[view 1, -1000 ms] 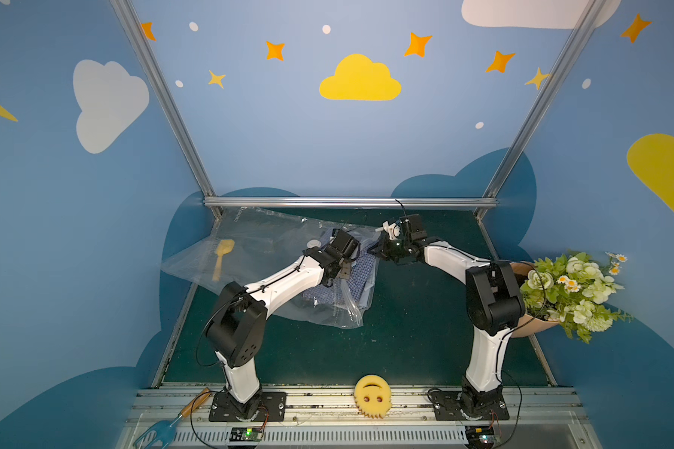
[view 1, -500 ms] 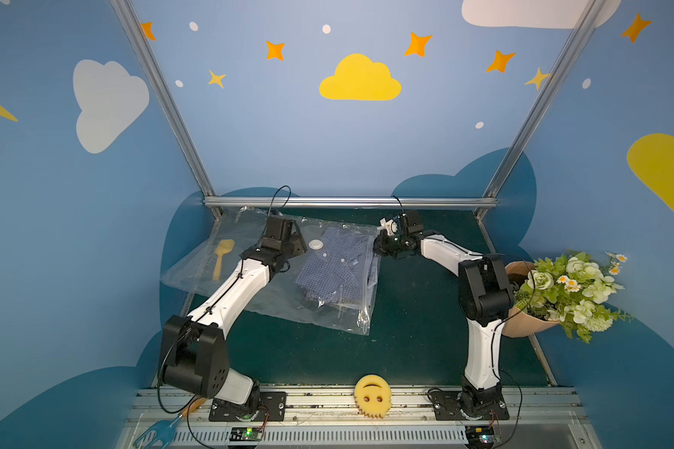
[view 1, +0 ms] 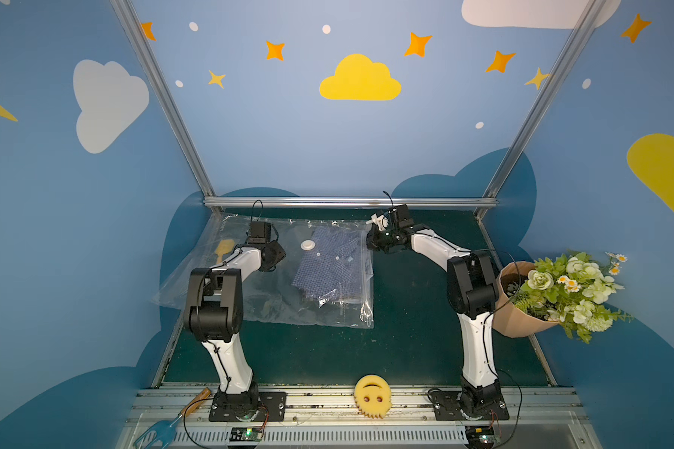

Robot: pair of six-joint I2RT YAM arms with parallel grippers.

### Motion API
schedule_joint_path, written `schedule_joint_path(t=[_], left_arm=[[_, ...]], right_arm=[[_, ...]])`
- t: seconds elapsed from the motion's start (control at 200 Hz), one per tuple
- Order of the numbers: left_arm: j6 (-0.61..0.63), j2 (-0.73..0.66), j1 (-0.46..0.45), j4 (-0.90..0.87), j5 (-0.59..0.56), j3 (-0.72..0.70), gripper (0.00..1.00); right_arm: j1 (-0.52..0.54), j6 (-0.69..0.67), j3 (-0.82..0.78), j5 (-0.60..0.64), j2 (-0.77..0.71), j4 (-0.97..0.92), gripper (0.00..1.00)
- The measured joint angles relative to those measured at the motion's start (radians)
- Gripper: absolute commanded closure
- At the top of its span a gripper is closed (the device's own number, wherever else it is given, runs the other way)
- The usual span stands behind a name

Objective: Take the shirt out of the vacuum bag
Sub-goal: Take out the shirt from the vacuum bag.

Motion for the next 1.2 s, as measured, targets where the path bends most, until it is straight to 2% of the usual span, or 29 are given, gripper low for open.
schedule_joint_path(t=[0.27, 0.561, 0.931, 1.202], left_arm=[[-0.014, 0.126, 0.000, 0.000, 0.045, 0.065, 0.77], [-0.022, 0.153, 0.000, -0.003, 0.048, 0.090, 0.83], [-0.023, 0.154, 0.005, -0.002, 0.048, 0.091, 0.87], [-0.023, 0.154, 0.005, -0.002, 0.048, 0.091, 0.87]], right_arm=[[0.000, 0.018, 0.000, 0.015, 0.000, -0.006, 1.00], [-0.001, 0.019, 0.000, 0.028, -0.002, -0.024, 1.00], [-0.035, 0.011, -0.027, 0.032, -0.092, -0.101, 1.00], [-0.101, -0.003, -0.100, 0.029, -0.170, -0.119, 1.00]])
